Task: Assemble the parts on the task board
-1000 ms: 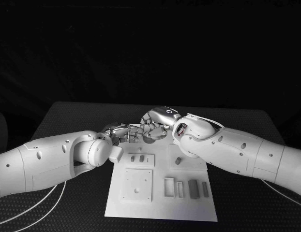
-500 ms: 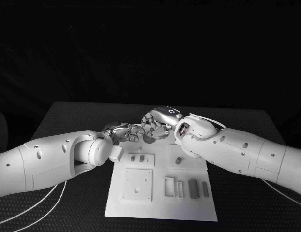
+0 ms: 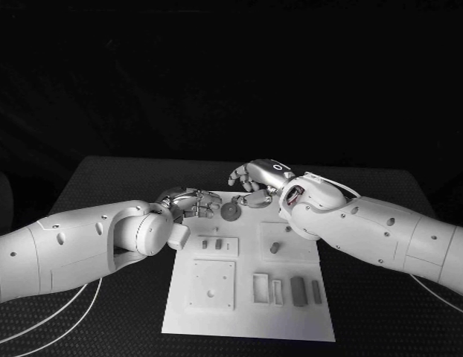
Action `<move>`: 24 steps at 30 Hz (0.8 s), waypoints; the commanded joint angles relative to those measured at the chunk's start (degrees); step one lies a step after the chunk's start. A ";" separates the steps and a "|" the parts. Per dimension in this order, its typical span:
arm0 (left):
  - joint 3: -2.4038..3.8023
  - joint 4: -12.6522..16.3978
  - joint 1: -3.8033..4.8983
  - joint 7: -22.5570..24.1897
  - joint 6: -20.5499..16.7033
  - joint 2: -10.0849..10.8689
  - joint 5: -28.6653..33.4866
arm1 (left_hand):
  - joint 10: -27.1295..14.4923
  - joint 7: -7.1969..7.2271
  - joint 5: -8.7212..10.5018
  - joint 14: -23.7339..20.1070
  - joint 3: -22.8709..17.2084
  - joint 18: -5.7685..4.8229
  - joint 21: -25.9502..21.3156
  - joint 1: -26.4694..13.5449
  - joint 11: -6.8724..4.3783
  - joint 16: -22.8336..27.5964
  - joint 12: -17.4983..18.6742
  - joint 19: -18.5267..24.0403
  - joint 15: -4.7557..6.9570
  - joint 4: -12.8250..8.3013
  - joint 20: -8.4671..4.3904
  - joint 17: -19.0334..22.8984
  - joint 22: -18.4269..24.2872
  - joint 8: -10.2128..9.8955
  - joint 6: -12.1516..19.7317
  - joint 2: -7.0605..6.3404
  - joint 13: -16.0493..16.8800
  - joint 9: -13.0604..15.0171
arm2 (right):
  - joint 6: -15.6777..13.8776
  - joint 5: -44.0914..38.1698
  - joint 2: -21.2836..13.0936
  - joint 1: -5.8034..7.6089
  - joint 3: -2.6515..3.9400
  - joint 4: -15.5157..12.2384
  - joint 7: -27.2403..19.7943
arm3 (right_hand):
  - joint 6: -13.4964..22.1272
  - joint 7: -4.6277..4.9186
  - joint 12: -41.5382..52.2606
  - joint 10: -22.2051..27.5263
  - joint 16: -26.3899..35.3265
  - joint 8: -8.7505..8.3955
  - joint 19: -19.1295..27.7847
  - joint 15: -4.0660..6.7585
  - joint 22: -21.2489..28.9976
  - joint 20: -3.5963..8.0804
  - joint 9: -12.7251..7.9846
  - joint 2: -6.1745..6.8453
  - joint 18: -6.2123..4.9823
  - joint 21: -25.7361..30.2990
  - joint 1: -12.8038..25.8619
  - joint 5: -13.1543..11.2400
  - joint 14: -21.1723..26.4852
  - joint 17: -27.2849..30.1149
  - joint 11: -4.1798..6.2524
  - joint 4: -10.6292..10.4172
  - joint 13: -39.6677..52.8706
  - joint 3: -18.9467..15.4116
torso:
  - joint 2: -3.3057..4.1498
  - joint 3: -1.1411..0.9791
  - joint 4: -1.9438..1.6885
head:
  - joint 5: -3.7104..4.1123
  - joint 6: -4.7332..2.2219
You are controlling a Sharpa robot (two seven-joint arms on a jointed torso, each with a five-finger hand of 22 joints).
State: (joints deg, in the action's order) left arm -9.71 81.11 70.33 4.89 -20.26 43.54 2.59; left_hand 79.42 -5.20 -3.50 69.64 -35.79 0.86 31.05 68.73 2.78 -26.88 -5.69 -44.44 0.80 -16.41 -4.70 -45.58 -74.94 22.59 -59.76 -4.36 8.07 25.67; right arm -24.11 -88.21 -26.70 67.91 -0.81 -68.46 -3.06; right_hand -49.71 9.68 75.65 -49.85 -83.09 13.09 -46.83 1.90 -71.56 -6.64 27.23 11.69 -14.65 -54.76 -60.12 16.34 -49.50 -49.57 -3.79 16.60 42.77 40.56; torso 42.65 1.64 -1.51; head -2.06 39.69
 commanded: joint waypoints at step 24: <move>0.11 -5.58 0.23 -1.69 2.42 -0.98 -47.92 | 0.48 -0.20 -0.25 0.59 -0.66 -0.86 -0.05 -0.24 -0.06 0.07 0.11 -1.00 0.05 -0.20 -0.85 -0.47 -0.90 0.03 -0.24 0.53 0.07 0.29 | -2.72 10.48 -6.93 1.23 1.71 1.14 -2.98 | -0.35 0.01 0.26 0.07 0.10 0.58 0.20 0.03 -0.10 -0.13 -0.26 -0.18 -0.35 0.27 -0.10 1.57 0.11 0.21 0.34 -0.26 -0.32 0.58 | -0.74 -0.36 0.66 | -0.90 -0.19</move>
State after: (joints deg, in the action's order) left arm -9.68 75.46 70.42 3.49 -19.53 42.59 -31.11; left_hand 79.41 -5.33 -3.48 69.92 -36.20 0.87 31.05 68.28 2.78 -26.88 -5.48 -45.07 0.91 -16.57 -4.91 -46.01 -74.92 22.30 -59.87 -4.24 8.07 25.86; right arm -26.57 -79.35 -33.36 69.14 0.86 -67.11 -5.05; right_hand -49.64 9.55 75.65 -49.85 -83.09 13.43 -46.84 1.79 -71.60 -6.64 27.05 11.69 -14.65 -54.76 -60.12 17.76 -49.43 -49.45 -3.79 16.28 42.50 40.88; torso 42.00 1.39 -0.81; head -2.85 39.50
